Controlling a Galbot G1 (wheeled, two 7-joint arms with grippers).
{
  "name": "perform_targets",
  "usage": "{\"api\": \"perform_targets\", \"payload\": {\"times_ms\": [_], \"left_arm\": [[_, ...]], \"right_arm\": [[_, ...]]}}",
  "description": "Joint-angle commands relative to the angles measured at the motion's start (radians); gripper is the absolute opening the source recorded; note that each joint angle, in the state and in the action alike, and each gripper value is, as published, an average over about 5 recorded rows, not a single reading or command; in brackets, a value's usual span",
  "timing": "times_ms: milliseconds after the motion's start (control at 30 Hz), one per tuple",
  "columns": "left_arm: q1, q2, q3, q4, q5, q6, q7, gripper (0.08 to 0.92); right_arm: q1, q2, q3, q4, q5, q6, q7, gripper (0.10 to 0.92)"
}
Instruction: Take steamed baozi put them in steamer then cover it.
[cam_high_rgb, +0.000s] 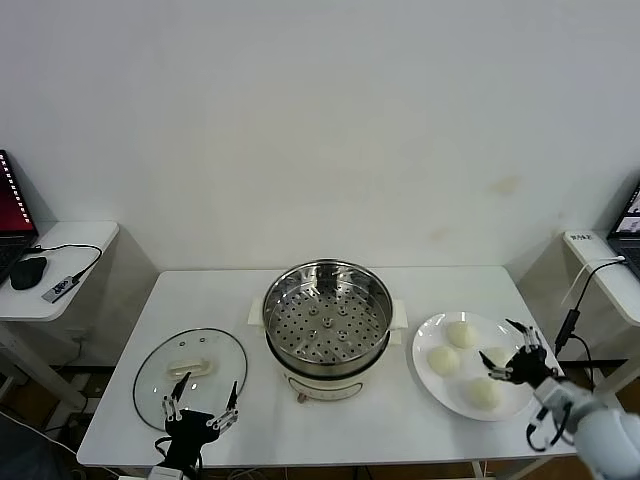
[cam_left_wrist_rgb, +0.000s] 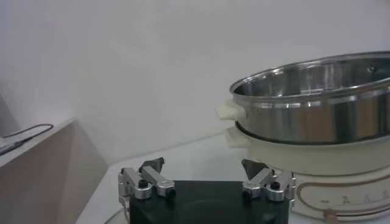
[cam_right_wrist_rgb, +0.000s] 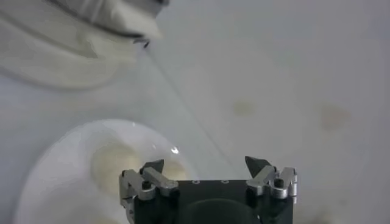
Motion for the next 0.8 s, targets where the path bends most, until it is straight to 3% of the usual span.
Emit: {"api": "perform_targets", "payload": {"times_ms": [33, 400, 800], "left_arm": [[-0.007, -0.002, 0.0, -0.001, 0.043, 0.009, 0.013, 0.823], [0.009, -0.013, -0.007, -0.009, 0.075, -0.004, 0.007, 0.823], [0.003, -0.022, -0.017, -0.008, 0.086, -0.004, 0.007, 0.823]], "right_arm": [[0.328, -0.321, -0.231, -0.21, -0.066, -0.021, -0.287, 0.823], [0.976, -0.35, -0.919, -0.507, -0.034, 0.059, -0.553, 0.823], [1.234, -0.161, -1.229, -0.707, -0.096, 0.089, -0.578, 0.823]]}}
